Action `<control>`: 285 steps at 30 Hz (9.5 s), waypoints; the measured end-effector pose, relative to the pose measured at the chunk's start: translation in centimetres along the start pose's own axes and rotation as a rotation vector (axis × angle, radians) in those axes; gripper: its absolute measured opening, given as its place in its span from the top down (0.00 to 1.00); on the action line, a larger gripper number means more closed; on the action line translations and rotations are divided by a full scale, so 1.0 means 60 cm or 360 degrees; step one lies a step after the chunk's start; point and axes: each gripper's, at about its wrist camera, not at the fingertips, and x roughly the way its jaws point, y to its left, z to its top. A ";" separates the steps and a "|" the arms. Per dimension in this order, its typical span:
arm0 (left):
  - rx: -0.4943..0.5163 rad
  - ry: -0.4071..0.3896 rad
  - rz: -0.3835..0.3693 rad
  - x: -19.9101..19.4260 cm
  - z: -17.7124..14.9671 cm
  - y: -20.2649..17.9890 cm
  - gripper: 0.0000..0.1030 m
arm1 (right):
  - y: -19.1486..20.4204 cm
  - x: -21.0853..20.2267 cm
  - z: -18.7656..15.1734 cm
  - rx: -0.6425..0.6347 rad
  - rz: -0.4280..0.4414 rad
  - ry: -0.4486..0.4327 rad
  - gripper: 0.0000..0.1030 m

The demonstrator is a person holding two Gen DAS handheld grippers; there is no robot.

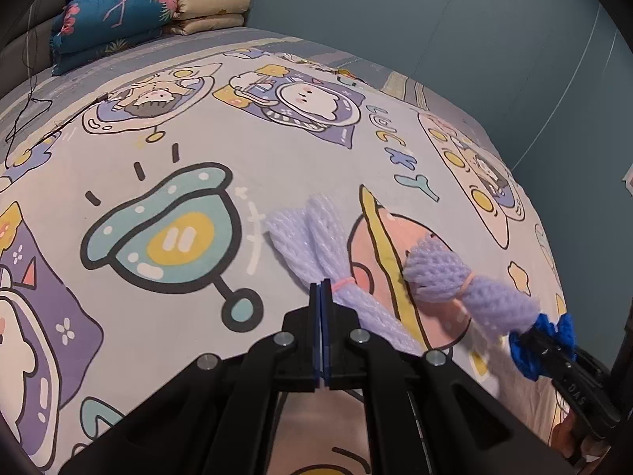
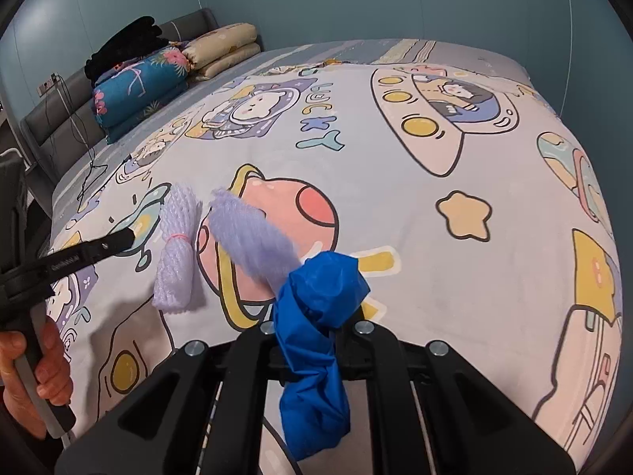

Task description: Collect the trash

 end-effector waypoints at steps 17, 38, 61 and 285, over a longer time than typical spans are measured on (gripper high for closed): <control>-0.0044 0.0159 0.0045 0.086 0.010 -0.007 0.84 | 0.059 0.049 0.039 -0.0173 0.0294 0.0092 0.93; -0.0054 0.0185 0.0036 0.106 0.014 -0.003 0.96 | 0.132 0.110 0.005 -0.0449 0.0305 0.0254 0.66; -0.0012 -0.0005 0.0042 0.042 0.031 -0.002 0.99 | 0.098 0.069 0.027 -0.0386 0.0091 0.0120 0.92; 0.0231 -0.0996 0.0136 -0.652 -0.395 -0.254 0.08 | -0.009 -0.600 -0.242 0.0040 -0.0464 -0.0850 0.08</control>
